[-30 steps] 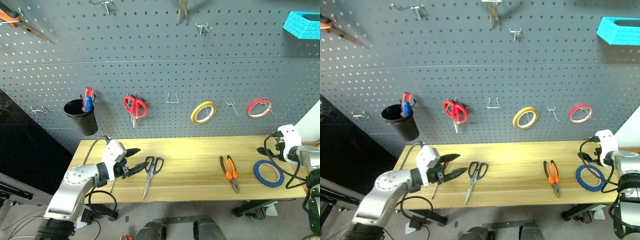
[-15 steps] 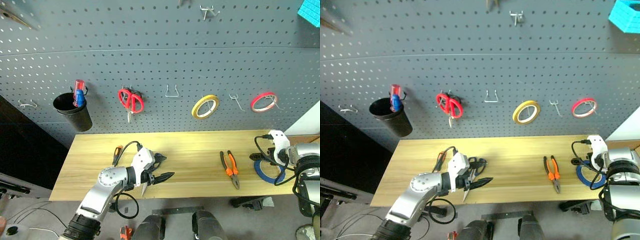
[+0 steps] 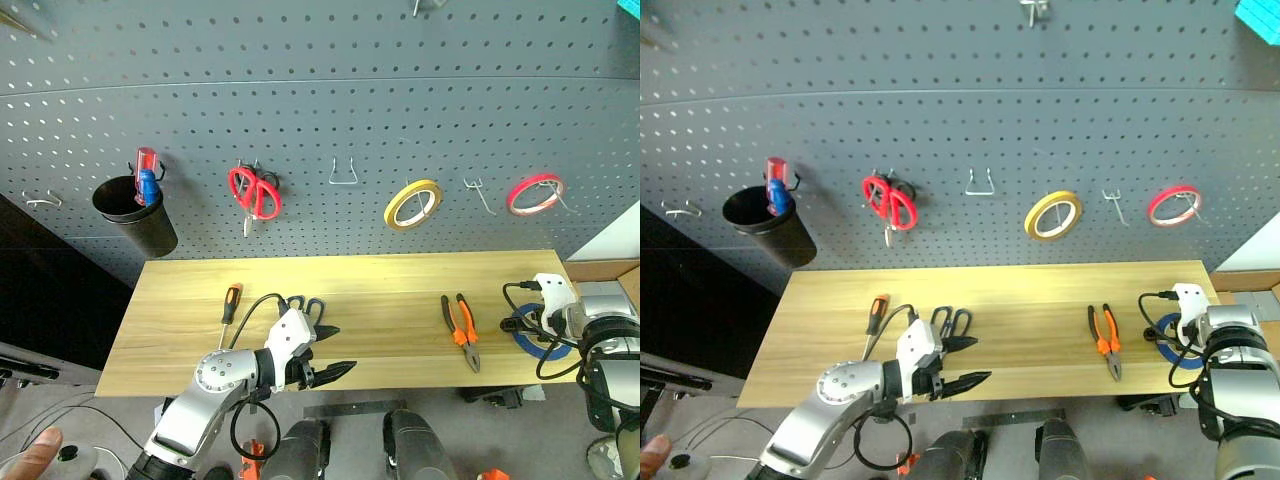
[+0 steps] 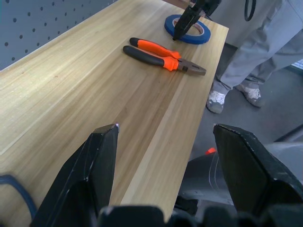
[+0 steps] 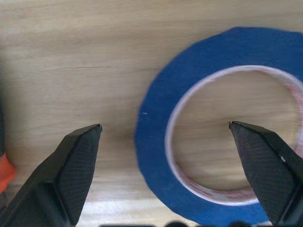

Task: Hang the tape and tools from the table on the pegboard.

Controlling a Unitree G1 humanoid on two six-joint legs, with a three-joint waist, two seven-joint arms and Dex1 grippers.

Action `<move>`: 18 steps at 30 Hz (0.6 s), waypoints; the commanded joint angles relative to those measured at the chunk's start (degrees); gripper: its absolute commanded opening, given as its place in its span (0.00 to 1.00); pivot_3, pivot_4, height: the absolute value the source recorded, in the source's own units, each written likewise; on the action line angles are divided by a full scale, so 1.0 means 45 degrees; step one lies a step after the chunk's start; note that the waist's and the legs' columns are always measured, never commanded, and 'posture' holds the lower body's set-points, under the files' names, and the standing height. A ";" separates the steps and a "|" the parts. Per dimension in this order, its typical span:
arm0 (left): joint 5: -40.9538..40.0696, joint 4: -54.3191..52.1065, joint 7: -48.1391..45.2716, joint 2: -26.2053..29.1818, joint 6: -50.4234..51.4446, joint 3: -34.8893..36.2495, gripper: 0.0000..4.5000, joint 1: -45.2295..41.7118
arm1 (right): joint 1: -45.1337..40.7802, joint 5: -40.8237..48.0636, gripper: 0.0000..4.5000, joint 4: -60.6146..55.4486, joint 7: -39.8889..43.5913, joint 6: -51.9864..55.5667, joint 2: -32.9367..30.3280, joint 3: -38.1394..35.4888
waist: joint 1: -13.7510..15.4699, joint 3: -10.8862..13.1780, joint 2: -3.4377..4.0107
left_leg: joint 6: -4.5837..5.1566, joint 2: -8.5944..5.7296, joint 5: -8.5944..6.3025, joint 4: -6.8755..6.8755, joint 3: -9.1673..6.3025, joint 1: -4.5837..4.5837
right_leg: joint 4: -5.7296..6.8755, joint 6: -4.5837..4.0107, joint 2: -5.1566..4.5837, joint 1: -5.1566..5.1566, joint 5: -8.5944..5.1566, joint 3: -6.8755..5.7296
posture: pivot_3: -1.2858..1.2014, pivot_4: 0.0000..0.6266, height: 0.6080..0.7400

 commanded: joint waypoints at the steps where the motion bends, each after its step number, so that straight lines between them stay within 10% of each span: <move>1: -0.0356 -0.0812 0.0086 0.0127 0.0149 0.0297 0.75 0.0098 | -0.0013 -0.0274 1.00 0.0002 -0.0102 -0.0016 0.0112 0.0176 | 0.0005 0.0040 -0.0055 | 0.0000 0.0000 0.0000 0.0001 0.0000 0.0000 | 0.0001 0.0000 0.0000 0.0000 0.0000 -0.0001 | 0.50 0.45 1.00; 14: -0.0866 -0.0486 -0.0146 0.0425 0.0358 0.0837 0.76 -0.0985 | 0.0296 -0.0009 0.10 -0.0769 -0.0661 0.0421 -0.0069 -0.0221 | 0.0069 0.0091 -0.0141 | -0.0009 0.0001 0.0003 0.0013 -0.0011 0.0003 | -0.0008 0.0007 0.0001 0.0010 0.0006 -0.0014 | 0.49 0.40 1.00; 18: -0.1108 0.0235 -0.0286 -0.0110 0.0037 0.0915 0.76 -0.2071 | 0.1795 0.0694 0.08 -0.4714 -0.0247 0.2501 -0.0657 -0.0838 | 0.0107 0.0075 -0.0110 | -0.0052 -0.0001 0.0024 0.0011 -0.0011 -0.0016 | -0.0010 0.0012 0.0001 -0.0001 0.0009 -0.0020 | 0.47 0.35 1.00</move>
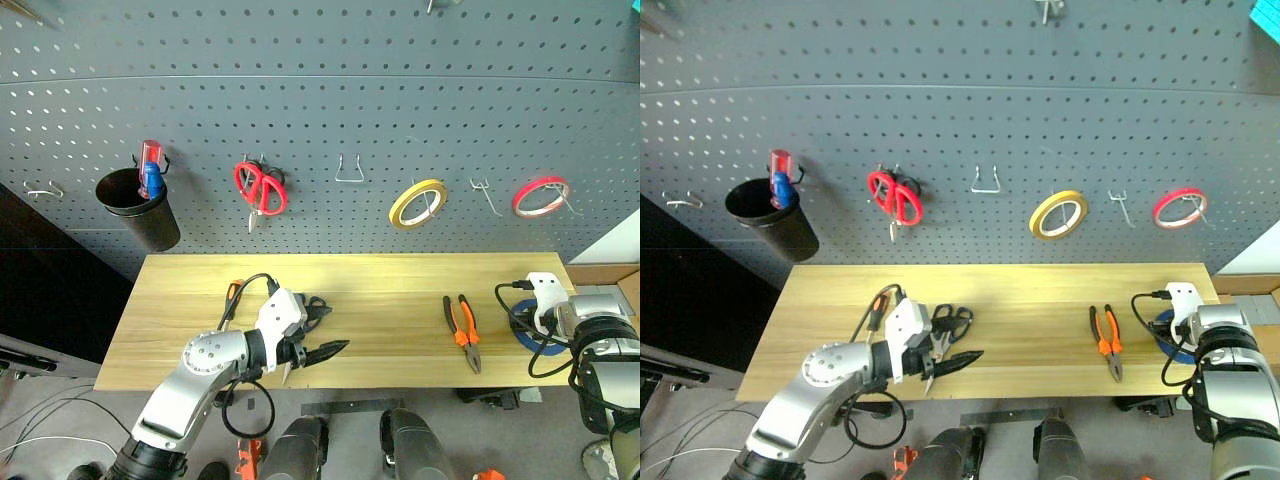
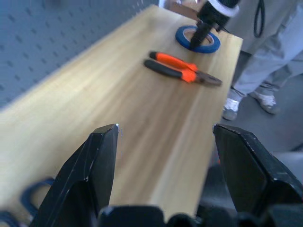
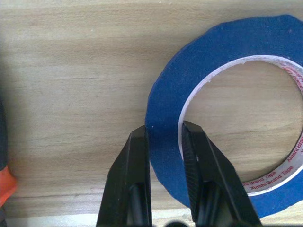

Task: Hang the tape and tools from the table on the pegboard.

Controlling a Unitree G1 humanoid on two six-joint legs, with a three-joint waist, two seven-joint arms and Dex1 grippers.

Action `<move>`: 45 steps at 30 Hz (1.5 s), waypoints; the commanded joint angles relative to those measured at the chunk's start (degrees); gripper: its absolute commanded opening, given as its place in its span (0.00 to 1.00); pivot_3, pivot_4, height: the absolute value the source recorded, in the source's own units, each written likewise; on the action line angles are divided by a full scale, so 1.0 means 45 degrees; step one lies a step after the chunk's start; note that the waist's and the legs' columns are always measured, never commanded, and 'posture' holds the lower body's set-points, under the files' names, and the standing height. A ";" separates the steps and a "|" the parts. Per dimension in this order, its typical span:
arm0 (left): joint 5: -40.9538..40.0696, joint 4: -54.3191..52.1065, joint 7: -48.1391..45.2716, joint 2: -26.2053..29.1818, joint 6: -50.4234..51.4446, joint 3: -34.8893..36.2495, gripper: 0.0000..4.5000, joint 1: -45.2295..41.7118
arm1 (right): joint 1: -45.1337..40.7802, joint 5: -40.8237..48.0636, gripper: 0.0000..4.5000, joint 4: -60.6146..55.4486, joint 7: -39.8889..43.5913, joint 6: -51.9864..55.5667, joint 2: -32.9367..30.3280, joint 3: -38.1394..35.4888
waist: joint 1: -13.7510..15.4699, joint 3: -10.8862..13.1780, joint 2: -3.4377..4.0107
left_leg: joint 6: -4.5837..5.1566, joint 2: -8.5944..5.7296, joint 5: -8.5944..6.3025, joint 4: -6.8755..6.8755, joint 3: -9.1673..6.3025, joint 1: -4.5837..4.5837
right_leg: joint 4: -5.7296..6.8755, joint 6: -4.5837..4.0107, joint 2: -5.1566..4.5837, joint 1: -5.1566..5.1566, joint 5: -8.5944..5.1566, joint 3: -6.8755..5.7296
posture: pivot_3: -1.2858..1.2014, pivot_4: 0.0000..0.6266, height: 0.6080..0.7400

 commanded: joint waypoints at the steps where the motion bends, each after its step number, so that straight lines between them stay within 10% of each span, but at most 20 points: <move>1: -0.0448 0.0394 -0.0170 -0.0545 -0.0567 0.0201 0.76 -0.0825 | 0.1649 0.0787 0.08 -0.4513 0.0314 0.2359 -0.0900 -0.0879 | 0.0019 -0.0011 0.0020 | -0.0006 -0.0001 -0.0002 0.0001 -0.0002 -0.0013 | 0.0000 0.0002 0.0000 -0.0012 0.0001 -0.0001 | 0.46 0.34 1.00; 8: -0.0666 0.2324 -0.1130 -0.1768 -0.2181 0.0095 0.76 -0.2209 | 0.8197 0.4226 0.08 -1.7423 0.2518 0.5019 -0.1785 -0.4783 | -0.0180 -0.0142 0.0215 | -0.0034 0.0017 -0.0014 0.0030 0.0020 -0.0195 | 0.0012 0.0014 0.0012 -0.0177 0.0008 -0.0013 | 0.39 0.29 1.00; 16: -0.0512 0.4896 -0.1429 -0.2772 -0.4366 0.0451 0.76 -0.3349 | 0.9372 0.7390 0.08 -2.2603 0.2451 0.1706 0.1302 -0.7628 | -0.1166 -0.0188 0.0187 | 0.0046 0.0032 -0.0029 0.0082 0.0109 -0.0100 | -0.0003 0.0179 0.0035 -0.0089 0.0118 0.0014 | 0.35 0.26 1.00; 26: 0.0161 0.5077 -0.0278 -0.3203 -0.6523 0.1108 0.76 -0.3070 | 0.4835 0.3826 0.08 -1.9113 -0.0462 -0.1408 0.1761 -0.2150 | -0.2179 -0.0400 0.0160 | 0.0090 0.0029 0.0021 0.0205 0.0175 -0.0115 | 0.0019 0.0188 0.0034 -0.0096 0.0267 0.0086 | 0.38 0.22 1.00; 45: 0.0507 0.3448 0.1485 -0.2724 -0.6276 0.1437 0.76 -0.1549 | 0.1543 0.2256 0.08 -1.2463 0.0251 -0.3850 0.2573 0.1168 | -0.1790 -0.0854 0.0214 | 0.0069 0.0025 0.0032 0.0195 0.0181 -0.0116 | 0.0039 0.0149 0.0070 -0.0139 0.0285 0.0202 | 0.44 0.16 1.00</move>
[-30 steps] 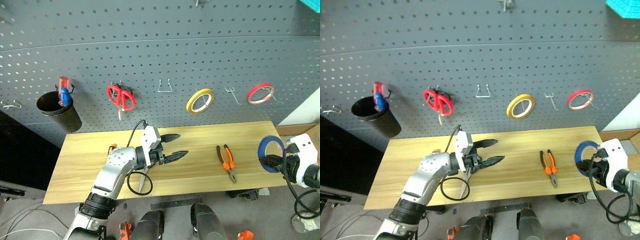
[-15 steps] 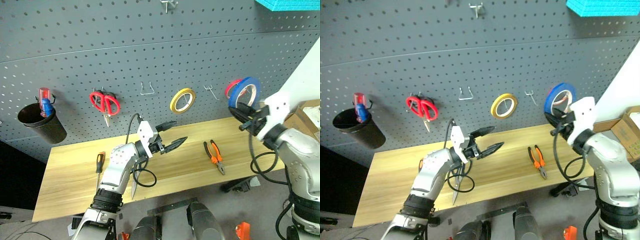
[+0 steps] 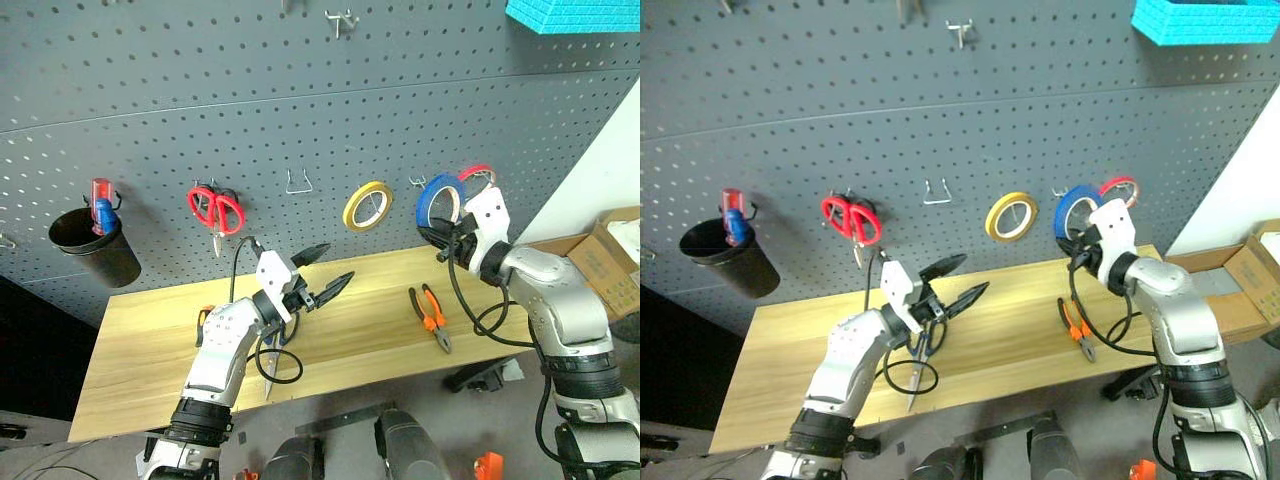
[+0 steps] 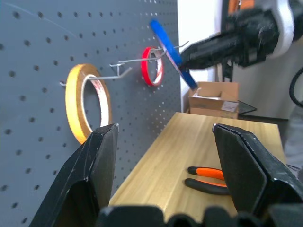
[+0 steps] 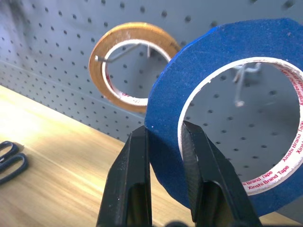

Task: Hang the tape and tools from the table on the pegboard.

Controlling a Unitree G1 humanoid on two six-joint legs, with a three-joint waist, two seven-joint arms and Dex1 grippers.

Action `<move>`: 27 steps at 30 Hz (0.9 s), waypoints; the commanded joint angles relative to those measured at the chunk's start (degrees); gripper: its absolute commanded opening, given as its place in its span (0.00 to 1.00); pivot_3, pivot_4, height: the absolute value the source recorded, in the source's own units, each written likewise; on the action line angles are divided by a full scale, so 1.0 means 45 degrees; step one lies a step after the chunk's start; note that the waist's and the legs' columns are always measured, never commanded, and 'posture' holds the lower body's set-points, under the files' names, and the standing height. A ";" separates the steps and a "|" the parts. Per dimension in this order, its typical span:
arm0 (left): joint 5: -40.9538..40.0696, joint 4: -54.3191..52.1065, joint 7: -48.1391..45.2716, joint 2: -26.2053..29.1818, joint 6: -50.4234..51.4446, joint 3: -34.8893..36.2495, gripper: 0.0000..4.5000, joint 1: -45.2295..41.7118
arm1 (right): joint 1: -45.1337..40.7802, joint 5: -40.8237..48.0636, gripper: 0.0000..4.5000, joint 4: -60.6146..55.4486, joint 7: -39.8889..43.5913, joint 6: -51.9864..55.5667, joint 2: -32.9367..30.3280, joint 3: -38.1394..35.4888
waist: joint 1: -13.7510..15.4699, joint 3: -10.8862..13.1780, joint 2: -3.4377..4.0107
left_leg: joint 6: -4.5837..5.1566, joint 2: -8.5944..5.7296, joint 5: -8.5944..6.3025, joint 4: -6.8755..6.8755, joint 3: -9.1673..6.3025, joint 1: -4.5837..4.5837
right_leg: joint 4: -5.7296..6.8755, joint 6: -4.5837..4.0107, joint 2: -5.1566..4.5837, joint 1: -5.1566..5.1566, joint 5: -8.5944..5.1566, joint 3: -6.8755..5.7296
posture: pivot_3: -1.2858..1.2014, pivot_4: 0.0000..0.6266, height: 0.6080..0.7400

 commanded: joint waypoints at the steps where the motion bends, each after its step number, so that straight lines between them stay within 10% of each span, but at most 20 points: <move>1: 0.0084 -0.0706 0.0337 0.0137 0.0000 0.0184 0.76 0.0071 | -0.1216 -0.0804 0.08 0.1871 -0.0314 -0.1105 0.0468 0.0377 | 0.0025 -0.0042 0.0001 | -0.0001 0.0000 0.0001 0.0000 0.0011 0.0010 | 0.0000 0.0001 0.0003 0.0003 0.0007 0.0016 | 0.44 0.16 1.00; 3: 0.0097 -0.0740 0.0406 0.0174 0.0002 0.0165 0.76 0.0086 | -0.1566 -0.1122 0.08 0.2653 -0.0503 -0.1418 0.0673 0.0431 | 0.0069 -0.0077 0.0002 | -0.0001 0.0000 0.0001 0.0000 0.0027 0.0019 | 0.0000 0.0002 0.0004 0.0005 0.0014 0.0032 | 0.44 0.16 1.00; 16: 0.0220 -0.0379 0.0343 0.0302 -0.0058 -0.0011 0.76 -0.0083 | 0.0136 -0.0287 0.99 -0.0027 0.0343 0.1091 -0.0691 -0.0437 | 0.0450 -0.0097 -0.0004 | -0.0025 0.0002 0.0014 -0.0001 0.0090 0.0018 | -0.0006 0.0004 0.0005 -0.0007 0.0018 0.0092 | 0.43 0.20 1.00; 21: 0.1150 -0.0113 -0.0326 0.1330 0.0540 -0.0820 0.76 0.0519 | 0.2131 0.0231 0.99 -0.1134 0.0825 0.4591 -0.2318 -0.0251 | 0.0627 -0.0096 -0.0006 | 0.0040 0.0015 -0.0024 -0.0002 0.0104 0.0024 | -0.0009 0.0004 0.0007 -0.0003 0.0016 0.0095 | 0.42 0.25 1.00; 27: 0.1099 -0.0673 -0.0808 0.1909 0.1094 -0.1039 0.76 0.1370 | 0.0901 -0.0337 0.99 0.1231 -0.1574 0.7241 -0.0660 -0.0451 | 0.0534 -0.0024 -0.0052 | 0.0049 0.0036 -0.0027 -0.0008 0.0165 0.0118 | -0.0011 0.0004 0.0010 0.0051 0.0017 0.0136 | 0.43 0.32 1.00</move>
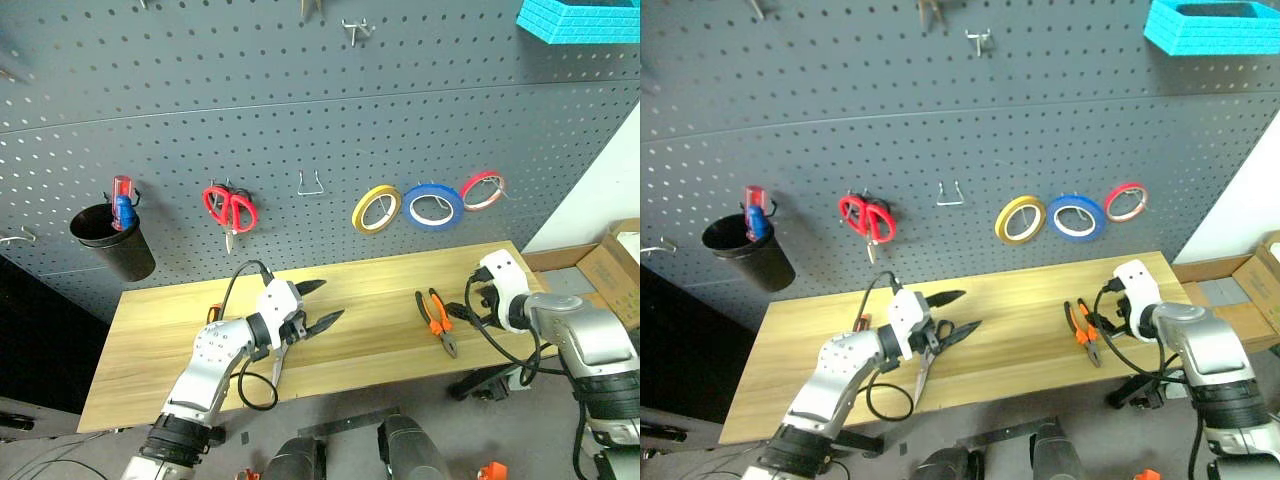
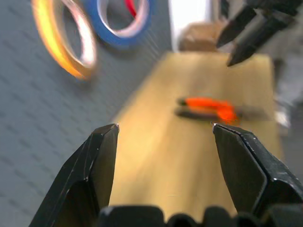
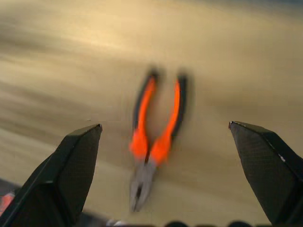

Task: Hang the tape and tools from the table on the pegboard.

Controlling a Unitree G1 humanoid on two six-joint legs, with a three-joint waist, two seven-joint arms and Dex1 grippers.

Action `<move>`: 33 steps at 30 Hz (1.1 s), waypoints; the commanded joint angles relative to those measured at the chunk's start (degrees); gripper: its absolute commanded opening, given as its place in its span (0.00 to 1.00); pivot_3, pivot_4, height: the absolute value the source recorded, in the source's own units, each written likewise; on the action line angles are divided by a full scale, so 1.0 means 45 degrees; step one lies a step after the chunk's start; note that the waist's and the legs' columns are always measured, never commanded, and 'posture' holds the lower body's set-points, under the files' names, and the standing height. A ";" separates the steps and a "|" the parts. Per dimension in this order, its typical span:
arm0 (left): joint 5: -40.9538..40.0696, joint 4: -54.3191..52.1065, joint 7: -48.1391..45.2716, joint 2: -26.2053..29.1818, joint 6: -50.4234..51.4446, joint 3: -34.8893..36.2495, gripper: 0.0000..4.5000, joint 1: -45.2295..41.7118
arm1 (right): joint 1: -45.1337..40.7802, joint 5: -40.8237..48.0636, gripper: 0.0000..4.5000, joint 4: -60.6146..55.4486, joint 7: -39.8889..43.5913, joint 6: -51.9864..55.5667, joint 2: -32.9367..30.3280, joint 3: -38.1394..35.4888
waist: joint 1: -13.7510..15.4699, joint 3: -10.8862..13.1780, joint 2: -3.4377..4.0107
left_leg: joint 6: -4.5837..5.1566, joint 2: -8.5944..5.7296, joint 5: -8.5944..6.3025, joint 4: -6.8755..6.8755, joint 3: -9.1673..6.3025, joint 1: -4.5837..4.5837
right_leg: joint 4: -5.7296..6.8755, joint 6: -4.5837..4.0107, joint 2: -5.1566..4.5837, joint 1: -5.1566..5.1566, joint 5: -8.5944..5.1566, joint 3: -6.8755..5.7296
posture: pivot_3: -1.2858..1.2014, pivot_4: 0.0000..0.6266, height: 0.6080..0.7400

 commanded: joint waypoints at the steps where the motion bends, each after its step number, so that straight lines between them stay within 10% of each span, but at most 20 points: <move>1: -0.0274 -0.1107 -0.0300 0.0372 0.0587 0.0004 0.76 0.0439 | -0.0856 -0.0365 0.99 0.0784 -0.0986 0.0526 0.0629 -0.0024 | 0.0023 0.0023 0.0003 | 0.0003 0.0000 0.0004 0.0001 0.0005 0.0006 | 0.0001 0.0010 -0.0002 0.0004 -0.0001 -0.0002 | 0.44 0.35 1.00; 22: -0.1248 -0.4548 -0.0207 0.1466 0.2972 0.0580 0.76 0.2882 | -0.1898 -0.1759 0.99 0.4890 -0.1814 -0.0507 0.1905 0.1380 | 0.0545 0.0783 -0.0098 | 0.0037 0.0002 -0.0012 -0.0149 -0.0003 -0.0007 | -0.0036 -0.0062 -0.0025 -0.0049 -0.0036 -0.0029 | 0.48 0.45 1.00; 30: -0.1287 -0.4694 -0.0179 0.1599 0.3162 0.0735 0.76 0.2782 | -0.2247 -0.2168 0.52 0.6053 -0.1856 -0.0669 0.2219 0.1484 | 0.0553 0.0835 -0.0190 | 0.0033 0.0008 -0.0010 -0.0155 -0.0005 0.0009 | -0.0038 -0.0062 -0.0020 -0.0038 -0.0037 -0.0031 | 0.48 0.43 1.00; 33: -0.1341 -0.4235 -0.0266 0.1610 0.3078 0.0974 0.76 0.2441 | -0.2151 -0.2241 0.49 0.5663 -0.1583 -0.0530 0.2009 0.1688 | 0.0567 0.0835 -0.0191 | 0.0032 0.0007 -0.0010 -0.0156 -0.0009 0.0011 | -0.0038 -0.0061 -0.0020 -0.0037 -0.0037 -0.0034 | 0.47 0.41 1.00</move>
